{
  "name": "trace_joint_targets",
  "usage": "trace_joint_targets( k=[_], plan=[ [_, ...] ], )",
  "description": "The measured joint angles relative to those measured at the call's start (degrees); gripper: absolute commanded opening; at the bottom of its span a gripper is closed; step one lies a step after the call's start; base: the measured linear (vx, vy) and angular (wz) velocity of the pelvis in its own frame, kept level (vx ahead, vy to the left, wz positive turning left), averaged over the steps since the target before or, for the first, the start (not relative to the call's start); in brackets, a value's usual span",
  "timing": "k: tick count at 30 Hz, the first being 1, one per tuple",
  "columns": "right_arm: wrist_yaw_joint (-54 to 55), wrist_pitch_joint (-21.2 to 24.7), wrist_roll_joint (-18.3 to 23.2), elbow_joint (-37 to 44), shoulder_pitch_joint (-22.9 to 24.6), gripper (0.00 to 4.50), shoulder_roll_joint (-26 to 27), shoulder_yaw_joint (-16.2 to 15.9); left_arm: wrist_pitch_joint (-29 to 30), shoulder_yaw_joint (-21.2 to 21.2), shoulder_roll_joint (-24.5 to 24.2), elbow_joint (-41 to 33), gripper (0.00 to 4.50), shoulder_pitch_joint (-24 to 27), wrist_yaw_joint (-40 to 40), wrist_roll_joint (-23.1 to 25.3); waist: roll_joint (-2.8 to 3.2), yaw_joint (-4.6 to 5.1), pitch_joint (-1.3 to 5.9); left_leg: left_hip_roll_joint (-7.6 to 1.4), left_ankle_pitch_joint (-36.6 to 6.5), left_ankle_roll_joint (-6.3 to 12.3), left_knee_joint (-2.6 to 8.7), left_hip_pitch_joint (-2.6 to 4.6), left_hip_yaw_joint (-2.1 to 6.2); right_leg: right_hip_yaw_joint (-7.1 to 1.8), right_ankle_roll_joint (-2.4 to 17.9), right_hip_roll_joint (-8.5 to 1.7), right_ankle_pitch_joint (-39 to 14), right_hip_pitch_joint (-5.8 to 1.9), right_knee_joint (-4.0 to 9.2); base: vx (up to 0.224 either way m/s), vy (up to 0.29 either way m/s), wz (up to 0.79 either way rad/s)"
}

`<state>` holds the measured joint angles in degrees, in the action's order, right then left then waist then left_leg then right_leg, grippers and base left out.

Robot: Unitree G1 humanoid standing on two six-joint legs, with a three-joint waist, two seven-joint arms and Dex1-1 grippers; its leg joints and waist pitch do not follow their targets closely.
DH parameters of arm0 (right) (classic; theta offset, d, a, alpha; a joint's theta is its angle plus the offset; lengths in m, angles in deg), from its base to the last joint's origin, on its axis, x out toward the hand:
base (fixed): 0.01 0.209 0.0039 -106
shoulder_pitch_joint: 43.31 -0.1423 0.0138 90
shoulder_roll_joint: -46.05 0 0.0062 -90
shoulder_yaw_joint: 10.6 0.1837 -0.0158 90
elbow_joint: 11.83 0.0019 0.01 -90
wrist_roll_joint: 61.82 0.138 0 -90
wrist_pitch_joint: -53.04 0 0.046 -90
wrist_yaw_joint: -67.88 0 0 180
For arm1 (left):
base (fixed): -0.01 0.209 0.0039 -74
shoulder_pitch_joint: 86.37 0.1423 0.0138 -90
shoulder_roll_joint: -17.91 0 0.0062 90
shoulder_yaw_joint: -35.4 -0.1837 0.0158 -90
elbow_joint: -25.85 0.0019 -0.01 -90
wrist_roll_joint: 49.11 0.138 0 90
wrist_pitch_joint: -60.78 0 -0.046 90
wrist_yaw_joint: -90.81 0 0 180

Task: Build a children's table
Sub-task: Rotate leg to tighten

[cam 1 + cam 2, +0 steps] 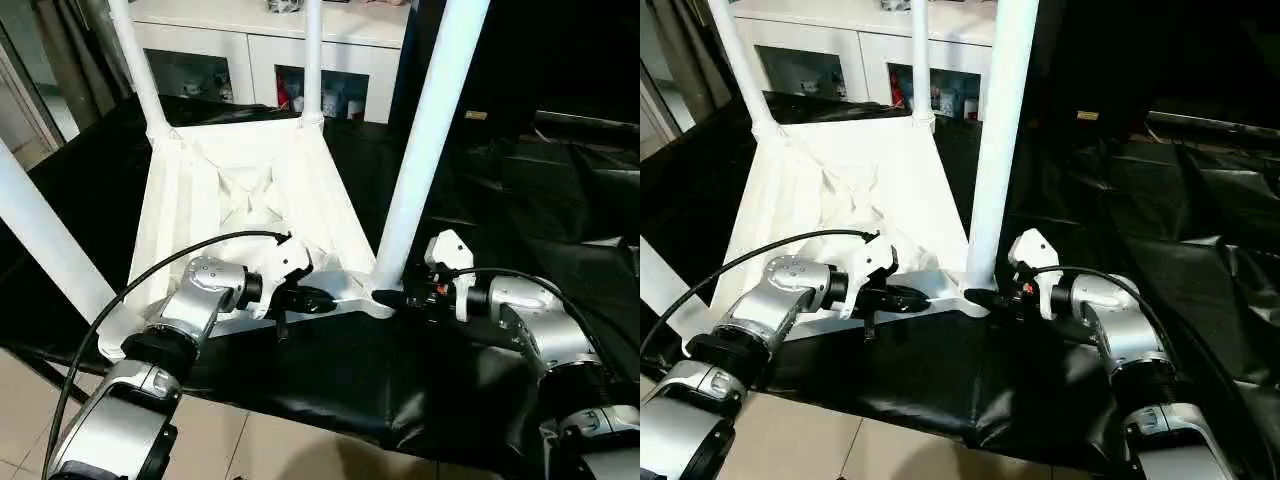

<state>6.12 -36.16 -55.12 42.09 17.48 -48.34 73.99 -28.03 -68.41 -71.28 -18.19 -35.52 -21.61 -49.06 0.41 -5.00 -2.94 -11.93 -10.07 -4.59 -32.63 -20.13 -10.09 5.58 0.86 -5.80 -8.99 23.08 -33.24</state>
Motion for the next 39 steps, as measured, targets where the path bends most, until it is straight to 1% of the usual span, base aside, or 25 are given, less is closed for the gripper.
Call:
trace_joint_targets(
  k=[4, 7, 11, 13, 15, 19, 20, 21, 24, 26, 27, 29, 30, 31, 32, 33, 34, 35, 39],
  plan=[
    [4.32, 0.46, 0.24, -1.0, 0.09, 2.51, 2.02, 1.26, 0.05, 0.1, 0.43, 0.06, 0.0, 0.02, -3.16, 0.34, -0.06, 0.22, -0.01, 0.0, 0.0, -0.01, 0.0, 0.0, 0.01, -0.03, -0.19, 0.03, -0.07, -0.01, 0.02, 0.0, 0.0, 0.0],
    [13.53, 0.14, -0.82, -2.21, 0.39, 2.51, 5.18, 2.93, 0.04, 0.62, 3.07, 2.17, 0.0, -1.09, -9.94, 2.0, -0.26, 0.41, 0.11, 0.01, 0.01, -0.02, -0.01, 0.13, 0.03, -0.09, -0.26, 0.07, -0.1, -0.06, 0.04, 0.0, 0.0, 0.0],
    [24.52, 0.17, -2.39, -3.52, -0.1, 2.51, 8.84, 3.99, 0.59, 0.7, 5.86, 4.66, 0.0, -2.54, -17.13, 3.43, -0.41, 1.11, 0.21, 0.06, 0.01, -0.03, -0.02, 0.2, 0.08, -0.13, -0.31, 0.07, -0.12, -0.18, 0.18, 0.0, 0.0, 0.0],
    [31.57, 0.39, -3.51, -5.26, -1.38, 2.51, 11.18, 4.7, 1.76, 0.77, 7.76, 6.48, 0.0, -3.96, -21.71, 4.22, -0.46, 1.65, 0.24, 0.09, 0.01, -0.03, -0.1, 0.2, 0.11, -0.13, -0.32, 0.07, -0.13, -0.18, 0.27, 0.0, 0.0, 0.0],
    [36.74, 0.63, -4.51, -6.53, -2.5, 2.51, 12.88, 5.08, 2.46, 0.86, 9.21, 7.34, 0.0, -4.61, -25.05, 4.85, -0.45, 1.97, 0.25, 0.1, 0.01, -0.02, -0.16, 0.17, 0.14, -0.1, -0.34, 0.07, -0.15, -0.22, 0.39, 0.0, 0.0, 0.0],
    [38.93, 0.27, -5.47, -7.05, -2.95, 2.51, 13.69, 5.07, 2.28, 1.03, 9.86, 8.27, 0.0, -4.96, -26.2, 5.35, -0.43, 2.57, 0.28, 0.09, 0.0, -0.01, -0.14, 0.14, 0.32, 0.11, -0.34, 0.14, -0.15, -0.52, 1.06, 0.0, 0.0, 0.0],
    [38.88, 0.23, -5.31, -7.29, -3.12, 3.01, 13.75, 5.08, 2.15, 1.1, 9.87, 8.49, 0.0, -5.05, -26.07, 5.34, -0.43, 2.73, 0.29, 0.1, 0.0, 0.0, -0.13, 0.13, 0.32, 0.11, -0.34, 0.15, -0.15, -0.59, 1.24, 0.0, 0.0, 0.0],
    [38.62, 0.24, -4.97, -7.4, -3.16, 3.13, 13.92, 5.26, 2.14, 1.12, 9.82, 8.62, 0.0, -5.06, -25.77, 5.33, -0.44, 2.88, 0.29, 0.1, 0.0, 0.0, -0.14, 0.14, 0.32, 0.09, -0.34, 0.15, -0.15, -0.66, 1.31, 0.0, 0.0, 0.0],
    [34.87, 0.15, -3.76, -7.41, -3.15, 3.18, 13.71, 5.77, 2.15, 1.21, 8.82, 8.49, 0.0, -5.06, -23.26, 5.12, -0.45, 3.15, 0.29, 0.12, -0.01, 0.01, -0.15, 0.13, 0.32, 0.05, -0.34, 0.14, -0.15, -0.73, 1.46, 0.0, 0.0, 0.0],
    [30.17, 0.1, -2.64, -7.26, -3.14, 3.53, 11.99, 5.76, 2.43, 1.16, 8.18, 7.85, 0.0, -4.98, -21.04, 4.84, -0.46, 3.13, 0.3, 0.12, -0.01, 0.01, -0.14, 0.1, 0.31, 0.03, -0.31, 0.15, -0.12, -0.71, 1.43, 0.0, 0.0, 0.0],
    [28.48, 0.04, -2.4, -7.22, -3.11, 3.59, 11.56, 5.75, 2.53, 1.16, 7.84, 7.7, 0.0, -4.96, -20.23, 4.66, -0.46, 3.14, 0.3, 0.11, -0.01, 0.01, -0.11, 0.11, 0.31, 0.02, -0.28, 0.15, -0.11, -0.7, 1.36, 0.0, 0.0, 0.0],
    [22.29, -0.3, -1.61, -6.81, -2.98, 3.77, 8.95, 4.88, 3.4, 0.94, 6.58, 6.01, 0.0, -4.28, -16.9, 3.99, -0.48, 3.06, 0.29, 0.11, -0.01, 0.01, -0.09, 0.0, 0.26, -0.05, -0.18, 0.15, 0.12, -0.64, 1.09, 0.0, 0.0, 0.0],
    [20.13, -0.34, -1.51, -6.76, -2.98, 3.77, 8.14, 4.8, 3.59, 0.93, 6.24, 5.57, 0.0, -4.11, -15.84, 3.67, -0.49, 2.97, 0.28, 0.08, -0.01, 0.01, -0.08, 0.01, 0.26, -0.04, -0.15, 0.17, 0.25, -0.64, 1.0, 0.0, 0.0, 0.0],
    [17.99, -0.33, -1.2, -6.59, -2.98, 3.89, 7.03, 4.76, 3.9, 0.89, 5.51, 5.13, 0.0, -4.06, -14.79, 3.54, -0.49, 2.84, 0.28, 0.04, -0.01, 0.01, -0.05, 0.02, 0.27, -0.04, -0.11, 0.23, 0.27, -0.59, 0.89, 0.0, 0.0, 0.0],
    [15.04, -0.2, -0.49, -6.23, -2.93, 3.89, 5.55, 4.4, 4.21, 0.79, 4.9, 4.41, 0.0, -3.93, -13.24, 3.39, -0.48, 2.65, 0.28, 0.03, 0.0, 0.0, 0.03, 0.0, 0.25, -0.06, 0.09, 0.25, 0.39, -0.46, 0.69, 0.0, 0.0, 0.0],
    [12.13, 0.02, -0.03, -5.37, -2.69, 4.0, 4.12, 3.84, 4.5, 0.53, 4.23, 3.72, 0.0, -3.82, -11.62, 3.09, -0.49, 2.44, 0.28, 0.03, 0.0, 0.0, 0.02, 0.0, 0.24, -0.1, 0.01, 0.25, 0.32, -0.25, 0.46, 0.059, -0.029, 0.03],
    [7.92, 0.85, 0.64, -4.33, -2.44, 4.15, 2.22, 3.27, 4.71, 0.31, 3.26, 2.54, 0.0, -3.38, -9.36, 2.78, -0.48, 2.02, 0.28, -0.02, 0.02, 0.04, 0.03, -0.11, 0.19, -0.12, -0.04, 0.29, 0.14, -0.03, 0.19, 0.0, 0.0, 0.0],
    [5.61, 1.34, 0.92, -3.91, -2.4, 4.21, 1.18, 2.95, 4.73, 0.27, 2.59, 2.07, 0.0, -3.04, -8.07, 2.34, -0.47, 1.78, 0.28, -0.08, 0.07, 0.14, 0.09, -0.27, 0.17, -0.1, 0.03, 0.39, 0.03, 0.0, 0.14, 0.0, 0.0, 0.0],
    [-1.5, 3.1, 2.12, -3.4, -2.35, 4.43, -0.49, 2.11, 4.81, -0.11, -0.14, -0.54, 0.0, -1.7, -3.73, 1.87, -0.43, 0.85, 0.26, -0.37, 0.17, 0.29, 0.2, -0.28, 0.14, 0.07, 0.19, 0.61, -0.12, 0.09, 0.05, 0.0, 0.0, 0.0]
  ],
)
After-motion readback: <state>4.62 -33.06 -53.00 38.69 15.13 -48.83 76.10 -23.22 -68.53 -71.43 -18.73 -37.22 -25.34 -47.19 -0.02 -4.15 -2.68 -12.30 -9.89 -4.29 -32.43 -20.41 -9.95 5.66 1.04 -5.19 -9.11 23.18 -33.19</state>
